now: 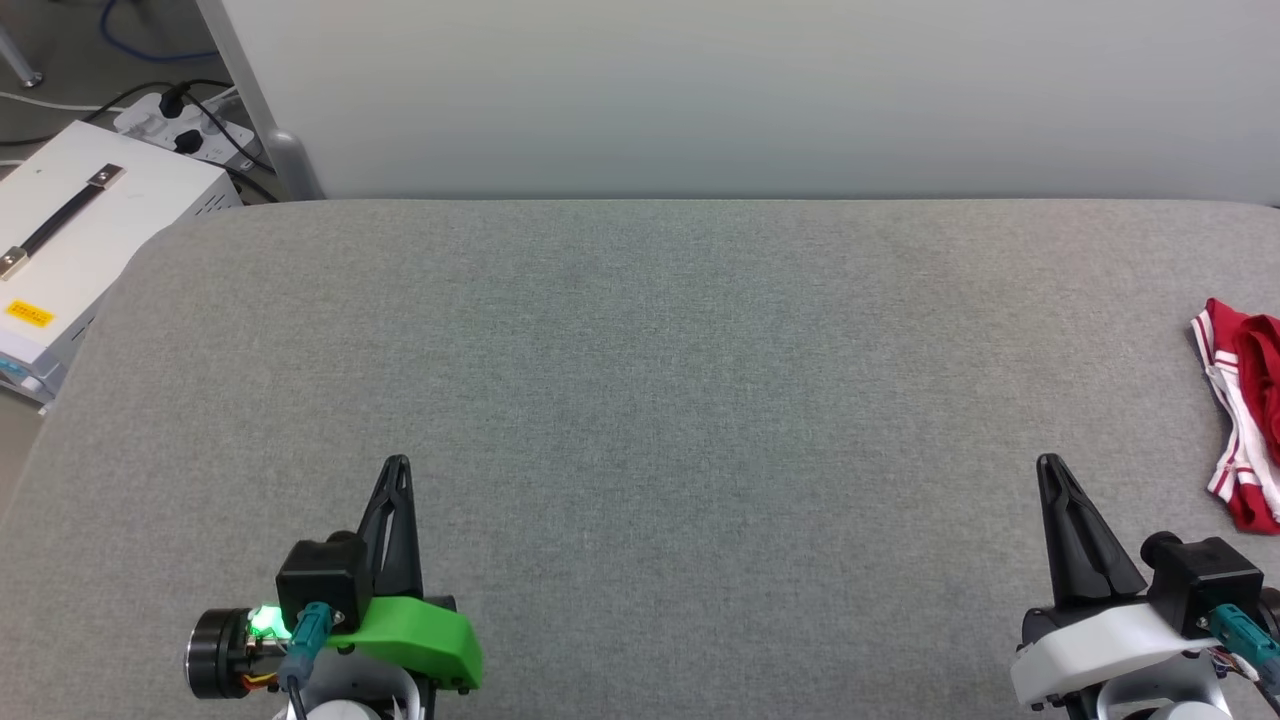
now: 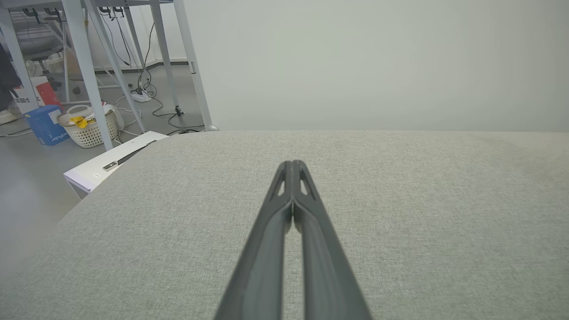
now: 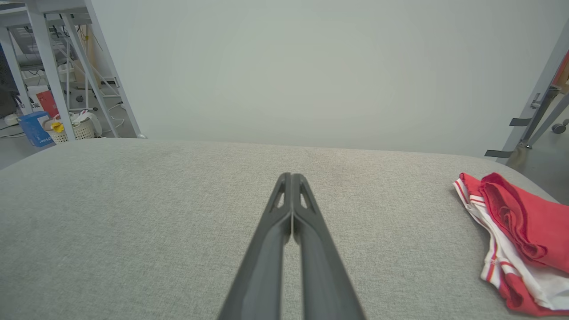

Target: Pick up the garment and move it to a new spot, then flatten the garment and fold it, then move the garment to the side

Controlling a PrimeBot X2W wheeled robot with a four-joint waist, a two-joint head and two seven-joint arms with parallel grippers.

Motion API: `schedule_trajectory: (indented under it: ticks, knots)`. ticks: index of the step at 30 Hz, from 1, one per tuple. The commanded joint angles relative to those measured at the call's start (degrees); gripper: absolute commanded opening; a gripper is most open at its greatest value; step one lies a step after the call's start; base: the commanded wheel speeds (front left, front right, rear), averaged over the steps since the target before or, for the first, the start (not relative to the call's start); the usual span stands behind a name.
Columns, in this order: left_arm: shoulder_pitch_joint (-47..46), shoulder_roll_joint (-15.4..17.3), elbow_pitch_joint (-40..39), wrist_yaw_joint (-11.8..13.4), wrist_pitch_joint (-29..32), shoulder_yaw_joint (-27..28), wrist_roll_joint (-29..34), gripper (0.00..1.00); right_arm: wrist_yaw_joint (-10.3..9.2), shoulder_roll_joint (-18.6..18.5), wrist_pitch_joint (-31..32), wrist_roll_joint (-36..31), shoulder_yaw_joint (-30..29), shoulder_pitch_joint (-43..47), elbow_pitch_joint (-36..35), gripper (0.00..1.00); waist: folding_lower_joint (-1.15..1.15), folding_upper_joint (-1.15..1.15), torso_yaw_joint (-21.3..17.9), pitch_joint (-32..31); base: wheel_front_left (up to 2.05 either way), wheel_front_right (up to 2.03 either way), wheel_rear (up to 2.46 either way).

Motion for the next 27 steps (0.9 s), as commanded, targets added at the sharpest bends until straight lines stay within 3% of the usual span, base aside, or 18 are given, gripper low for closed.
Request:
schedule_trajectory:
  ticks: [1, 27]
  knots:
    - [-0.02, -0.15, -0.38, -0.3, 0.43, 0.2, 0.68, 0.0, -0.01, 0.23, 0.28, -0.65, 0.16, -0.85, 0.01, 0.0, 0.0, 0.06, 0.0, -0.02, 0.0, 0.0, 0.0]
    - [-0.05, -0.28, -1.71, -0.9, 3.67, 1.37, 1.72, 0.0, -0.02, 0.45, 3.55, -2.29, 0.53, -1.61, 0.02, 0.0, 0.0, 0.1, -0.11, -0.64, 0.0, 0.0, 0.0]
